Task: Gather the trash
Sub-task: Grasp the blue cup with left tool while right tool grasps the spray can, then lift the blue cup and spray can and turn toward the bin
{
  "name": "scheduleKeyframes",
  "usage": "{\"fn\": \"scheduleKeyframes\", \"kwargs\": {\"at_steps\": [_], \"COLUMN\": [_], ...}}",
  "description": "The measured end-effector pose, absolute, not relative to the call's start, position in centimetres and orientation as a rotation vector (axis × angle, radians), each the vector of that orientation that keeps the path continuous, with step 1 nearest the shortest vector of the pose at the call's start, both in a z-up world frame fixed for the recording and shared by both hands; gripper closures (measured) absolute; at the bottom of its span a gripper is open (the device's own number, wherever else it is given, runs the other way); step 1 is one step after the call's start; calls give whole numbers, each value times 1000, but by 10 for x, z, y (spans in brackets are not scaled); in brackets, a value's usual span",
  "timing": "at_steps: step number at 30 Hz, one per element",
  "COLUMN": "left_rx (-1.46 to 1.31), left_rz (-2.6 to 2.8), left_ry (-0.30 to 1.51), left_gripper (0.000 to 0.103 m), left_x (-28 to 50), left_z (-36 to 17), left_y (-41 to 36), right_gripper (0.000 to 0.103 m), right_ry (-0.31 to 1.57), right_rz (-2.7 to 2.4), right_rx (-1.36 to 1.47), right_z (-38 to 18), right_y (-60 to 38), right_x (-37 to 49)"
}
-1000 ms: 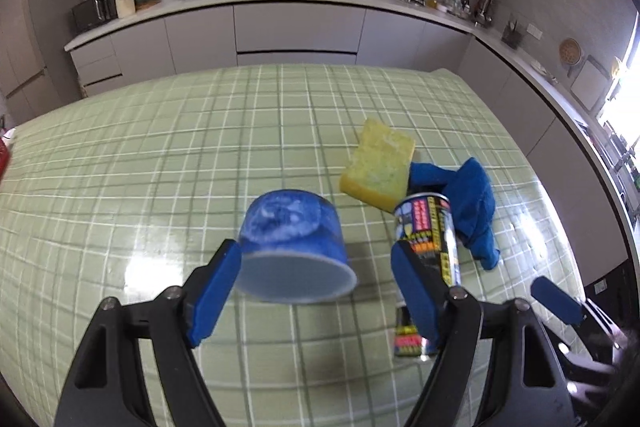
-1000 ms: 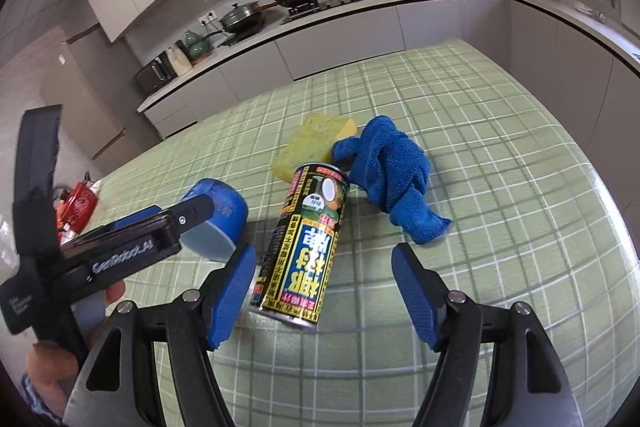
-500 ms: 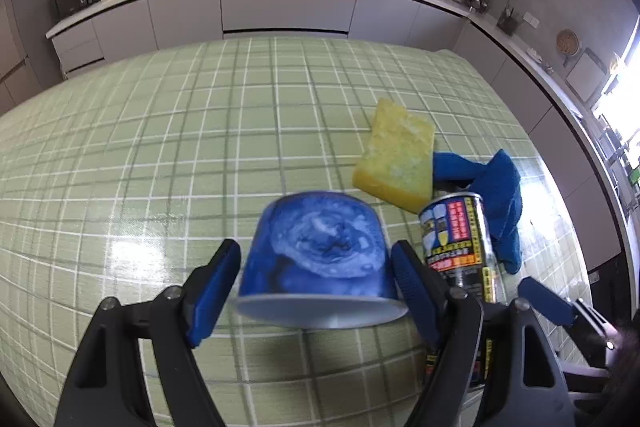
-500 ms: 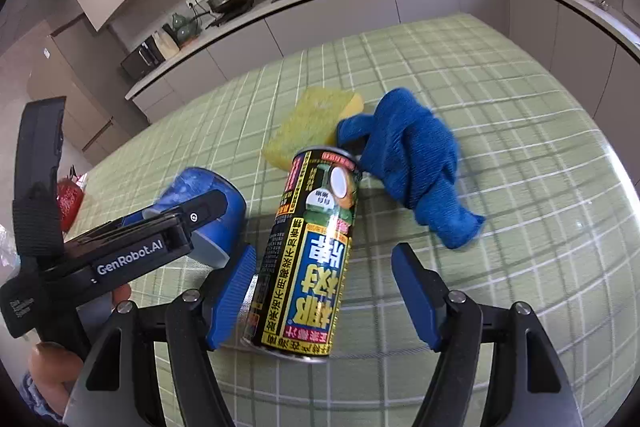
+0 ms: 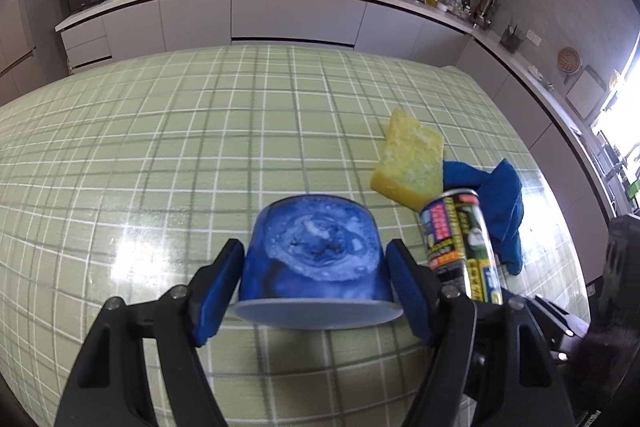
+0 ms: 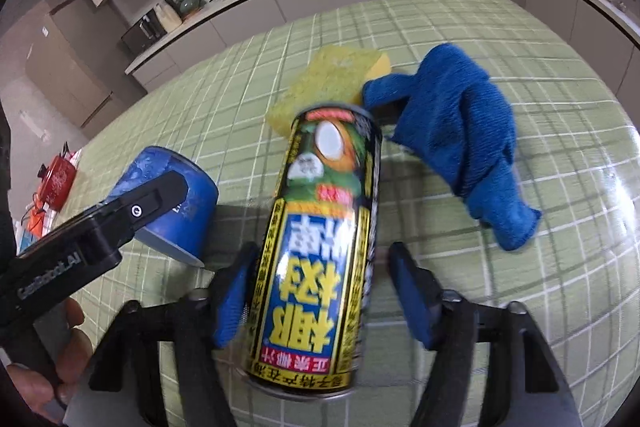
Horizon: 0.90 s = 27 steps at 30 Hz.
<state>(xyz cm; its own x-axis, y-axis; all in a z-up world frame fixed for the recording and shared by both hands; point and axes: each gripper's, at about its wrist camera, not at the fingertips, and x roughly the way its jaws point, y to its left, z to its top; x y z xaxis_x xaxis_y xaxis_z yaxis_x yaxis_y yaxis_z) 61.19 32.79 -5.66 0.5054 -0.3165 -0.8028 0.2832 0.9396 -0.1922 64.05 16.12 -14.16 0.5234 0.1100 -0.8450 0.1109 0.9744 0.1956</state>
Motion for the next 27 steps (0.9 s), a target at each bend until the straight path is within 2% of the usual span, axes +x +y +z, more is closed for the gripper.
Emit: {"fn": "scheduleKeyframes", "kwargs": {"at_steps": [5,17,27], "left_rx": [-30,5,17], "left_rz": [-357,-344,-325], "left_ry": [969,922,967], "left_gripper": [30,30,29], "left_x": [603,564,527], "left_z": [-55,-44,-57], "left_y": [329,322,302], "right_gripper": [47,48,48], "right_ry": [1015,970,1001], "right_rz": [13,21,56], "right_rx": [232,208,188], "right_z": [-142,-126,-127], "right_y": [159,134,108], "right_x": [637,597,567]}}
